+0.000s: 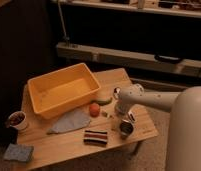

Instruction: Place fork in tray

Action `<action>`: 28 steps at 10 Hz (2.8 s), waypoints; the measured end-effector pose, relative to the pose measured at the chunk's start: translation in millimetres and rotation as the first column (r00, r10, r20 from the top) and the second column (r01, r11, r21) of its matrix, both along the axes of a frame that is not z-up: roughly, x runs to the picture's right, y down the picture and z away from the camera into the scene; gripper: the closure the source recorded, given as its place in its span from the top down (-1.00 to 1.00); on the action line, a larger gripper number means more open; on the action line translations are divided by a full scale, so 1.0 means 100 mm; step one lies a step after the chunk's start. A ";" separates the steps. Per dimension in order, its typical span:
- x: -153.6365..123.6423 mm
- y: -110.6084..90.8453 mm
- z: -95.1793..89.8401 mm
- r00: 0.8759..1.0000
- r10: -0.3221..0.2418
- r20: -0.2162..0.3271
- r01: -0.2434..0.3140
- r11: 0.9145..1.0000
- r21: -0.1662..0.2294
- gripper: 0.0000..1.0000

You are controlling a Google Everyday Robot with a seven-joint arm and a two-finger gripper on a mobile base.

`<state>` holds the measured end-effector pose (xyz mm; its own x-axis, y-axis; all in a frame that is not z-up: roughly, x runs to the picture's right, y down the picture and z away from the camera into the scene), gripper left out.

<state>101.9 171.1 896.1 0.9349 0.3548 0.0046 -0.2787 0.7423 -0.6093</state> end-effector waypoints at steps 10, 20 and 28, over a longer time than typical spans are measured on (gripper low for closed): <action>0.00 -0.04 -0.06 1.000 -0.003 0.002 0.003 1.000 -0.001 0.60; 0.98 -0.35 -0.62 0.994 0.030 -0.102 -0.022 0.996 0.083 0.60; 0.10 -0.48 -0.58 1.000 0.009 -0.013 -0.008 0.995 0.096 0.60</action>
